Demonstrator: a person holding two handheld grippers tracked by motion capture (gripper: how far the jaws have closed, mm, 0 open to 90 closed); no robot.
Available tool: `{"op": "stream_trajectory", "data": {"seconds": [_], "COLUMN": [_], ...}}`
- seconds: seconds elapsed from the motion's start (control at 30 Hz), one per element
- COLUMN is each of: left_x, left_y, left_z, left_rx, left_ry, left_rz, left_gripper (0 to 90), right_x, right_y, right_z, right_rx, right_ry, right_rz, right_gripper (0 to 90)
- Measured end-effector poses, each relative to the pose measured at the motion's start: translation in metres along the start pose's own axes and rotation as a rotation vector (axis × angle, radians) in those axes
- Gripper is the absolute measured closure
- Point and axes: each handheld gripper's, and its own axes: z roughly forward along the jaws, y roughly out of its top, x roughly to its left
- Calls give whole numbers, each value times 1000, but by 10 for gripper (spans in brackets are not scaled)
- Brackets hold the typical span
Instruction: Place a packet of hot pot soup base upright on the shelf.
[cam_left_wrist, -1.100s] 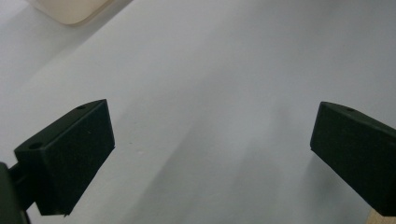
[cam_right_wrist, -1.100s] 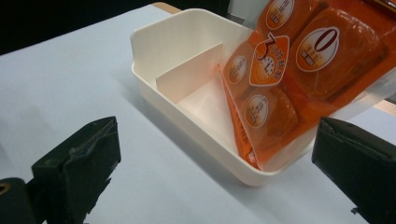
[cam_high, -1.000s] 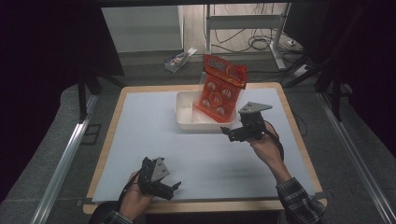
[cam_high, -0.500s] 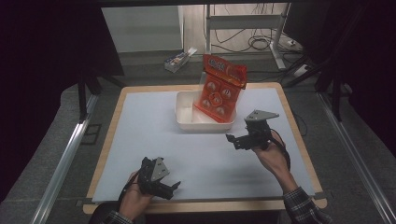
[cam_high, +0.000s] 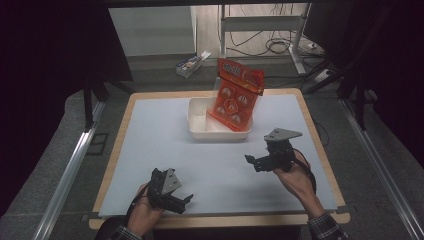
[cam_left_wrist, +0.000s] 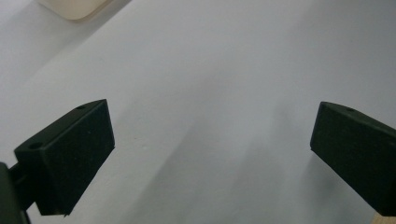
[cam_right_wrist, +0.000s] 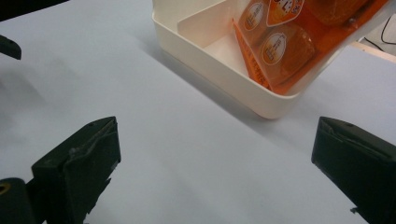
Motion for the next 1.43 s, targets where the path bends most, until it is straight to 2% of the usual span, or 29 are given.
{"op": "stream_trajectory", "data": {"seconds": [0.17,0.23,0.43,0.9,0.97,1.03,1.1,1.3,1.43], "left_x": [0,0,-1,-1,0,1,2,3,3], "left_y": [0,0,0,0,0,0,0,1,2], "left_z": [0,0,1,1,1,0,-1,0,1], "left_rx": [1,2,-2,3,2,-3,-5,-5,-2], "left_ry": [-1,0,-1,1,-5,-25,-32,-39,-39], "left_rz": [-2,0,-5,-1,-15,-55,-70,-88,-86], "left_gripper": [0,0,0,0,0,0,0,0,0], "right_x": [1,2,3,6,8,10,12,14,13], "right_y": [-8,-14,-23,-51,-56,-60,-64,-73,-74], "right_z": [-2,-4,-9,-17,-18,-19,-19,-18,-17], "right_rx": [4,3,-8,11,15,17,28,69,71], "right_ry": [-4,-2,2,-17,-21,-21,-21,-31,-30], "right_rz": [11,34,57,55,45,44,44,34,43], "right_gripper": [9,8,7,7,7,7,7,7,4]}}
